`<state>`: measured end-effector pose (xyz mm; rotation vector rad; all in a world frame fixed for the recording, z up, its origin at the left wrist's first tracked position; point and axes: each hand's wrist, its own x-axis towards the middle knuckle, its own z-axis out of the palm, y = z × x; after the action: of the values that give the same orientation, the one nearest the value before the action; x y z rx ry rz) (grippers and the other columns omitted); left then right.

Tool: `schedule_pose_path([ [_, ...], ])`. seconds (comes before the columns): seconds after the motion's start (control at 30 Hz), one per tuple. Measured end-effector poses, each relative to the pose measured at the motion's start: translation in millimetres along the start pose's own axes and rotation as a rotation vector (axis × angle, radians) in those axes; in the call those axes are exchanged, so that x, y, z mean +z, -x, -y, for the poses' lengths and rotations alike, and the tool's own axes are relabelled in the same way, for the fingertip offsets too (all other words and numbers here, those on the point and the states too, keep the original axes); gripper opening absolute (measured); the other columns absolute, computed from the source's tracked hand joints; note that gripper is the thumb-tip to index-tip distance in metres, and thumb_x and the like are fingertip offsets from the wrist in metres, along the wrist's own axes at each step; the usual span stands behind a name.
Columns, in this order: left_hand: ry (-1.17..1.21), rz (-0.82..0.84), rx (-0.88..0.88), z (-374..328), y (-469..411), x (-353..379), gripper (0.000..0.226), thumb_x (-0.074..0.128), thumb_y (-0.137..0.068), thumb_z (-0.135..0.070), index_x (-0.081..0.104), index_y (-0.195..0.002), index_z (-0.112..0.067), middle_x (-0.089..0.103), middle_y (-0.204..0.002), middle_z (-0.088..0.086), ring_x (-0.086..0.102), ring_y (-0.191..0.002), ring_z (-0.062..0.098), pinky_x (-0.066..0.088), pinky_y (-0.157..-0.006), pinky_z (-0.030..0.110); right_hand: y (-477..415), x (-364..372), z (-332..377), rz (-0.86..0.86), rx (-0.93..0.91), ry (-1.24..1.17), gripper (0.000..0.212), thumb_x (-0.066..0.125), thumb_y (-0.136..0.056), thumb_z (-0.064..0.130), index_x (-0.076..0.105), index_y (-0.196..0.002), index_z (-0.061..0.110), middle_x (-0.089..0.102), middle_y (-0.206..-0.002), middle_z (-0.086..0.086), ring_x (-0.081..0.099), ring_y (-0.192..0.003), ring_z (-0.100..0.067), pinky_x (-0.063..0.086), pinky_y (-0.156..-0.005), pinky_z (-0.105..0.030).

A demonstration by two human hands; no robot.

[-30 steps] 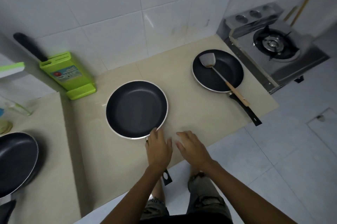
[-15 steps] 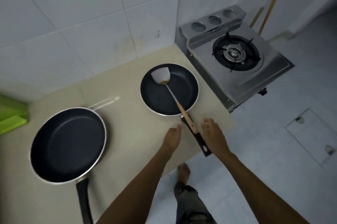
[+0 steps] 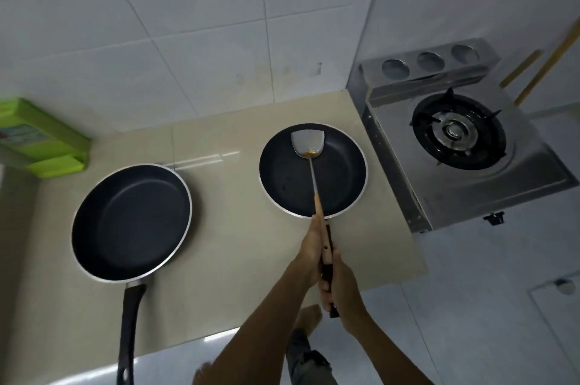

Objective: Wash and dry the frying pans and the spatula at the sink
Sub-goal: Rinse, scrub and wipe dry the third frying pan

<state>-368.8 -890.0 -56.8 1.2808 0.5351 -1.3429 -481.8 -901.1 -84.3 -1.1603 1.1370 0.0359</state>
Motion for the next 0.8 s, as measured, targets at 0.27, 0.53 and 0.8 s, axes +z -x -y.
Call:
schedule_pose_path([
  [0.27, 0.102, 0.01, 0.155, -10.5, 74.5, -88.5, 0.04, 0.045, -0.102, -0.047, 0.058, -0.09, -0.011, 0.063, -0.067, 0.012, 0.057, -0.057, 0.02, 0.052, -0.054, 0.03, 71.7, 81.7, 16.0, 0.022, -0.118, 0.156, 0.055, 0.03, -0.103, 0.058, 0.056, -0.067, 0.027, 0.054, -0.05, 0.006, 0.05, -0.038, -0.008, 0.037, -0.039, -0.022],
  [0.53, 0.226, -0.053, 0.464, -33.7, 216.7, -316.1, 0.047, 0.047, -0.104, -0.045, 0.069, -0.086, -0.007, 0.064, -0.066, 0.011, 0.057, -0.055, 0.018, 0.051, -0.052, 0.027, 186.9, 309.1, -2.5, 0.166, -0.346, 0.342, 0.054, 0.024, -0.094, 0.075, 0.059, -0.08, 0.036, 0.061, -0.059, 0.012, 0.06, -0.057, -0.011, 0.05, -0.055, -0.03],
  [0.8, 0.324, -0.356, 0.696, -12.2, 360.2, -547.8, 0.05, 0.037, -0.106, -0.048, 0.059, -0.078, -0.013, 0.059, -0.063, 0.005, 0.053, -0.055, 0.016, 0.047, -0.059, 0.027, 326.7, 519.1, -40.2, 0.568, -0.285, 0.369, 0.065, 0.029, -0.106, 0.053, 0.049, -0.059, 0.011, 0.044, -0.048, -0.008, 0.041, -0.034, -0.019, 0.037, -0.041, -0.028],
])
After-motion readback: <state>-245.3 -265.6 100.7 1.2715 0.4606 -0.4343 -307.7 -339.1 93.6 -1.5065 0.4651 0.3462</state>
